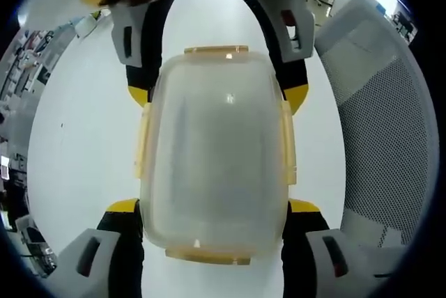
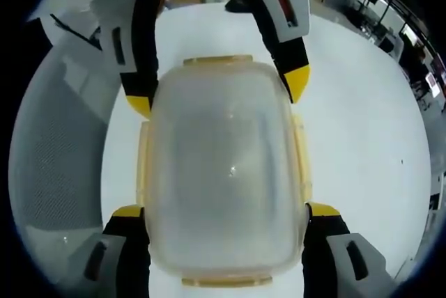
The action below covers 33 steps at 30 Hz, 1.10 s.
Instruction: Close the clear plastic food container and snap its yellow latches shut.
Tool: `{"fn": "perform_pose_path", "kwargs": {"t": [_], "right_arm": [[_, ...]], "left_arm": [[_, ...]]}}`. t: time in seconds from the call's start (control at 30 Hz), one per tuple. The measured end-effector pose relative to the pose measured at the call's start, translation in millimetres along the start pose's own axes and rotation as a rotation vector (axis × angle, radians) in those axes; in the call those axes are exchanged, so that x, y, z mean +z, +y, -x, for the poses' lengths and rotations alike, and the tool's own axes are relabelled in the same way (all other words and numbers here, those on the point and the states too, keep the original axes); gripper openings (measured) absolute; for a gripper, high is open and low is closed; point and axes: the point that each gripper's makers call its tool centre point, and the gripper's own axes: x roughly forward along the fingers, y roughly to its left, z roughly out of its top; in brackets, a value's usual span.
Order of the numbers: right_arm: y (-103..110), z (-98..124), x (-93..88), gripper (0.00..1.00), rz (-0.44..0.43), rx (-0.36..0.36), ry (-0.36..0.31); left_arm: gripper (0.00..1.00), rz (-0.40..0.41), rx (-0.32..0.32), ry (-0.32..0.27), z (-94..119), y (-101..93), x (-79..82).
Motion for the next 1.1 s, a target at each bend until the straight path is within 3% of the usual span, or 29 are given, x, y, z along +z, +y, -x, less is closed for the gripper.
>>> {"fn": "perform_pose_path", "kwargs": {"t": [0.33,1.1], "right_arm": [[0,0,-0.2,0.92,-0.001,-0.003,0.0],[-24,2,2.2,0.92,-0.001,-0.006,-0.027]], "left_arm": [[0.83,-0.002,-0.007,-0.008,0,-0.3,0.5],[0.83,0.003,-0.011,-0.014,-3,25.3,0.2]]}}
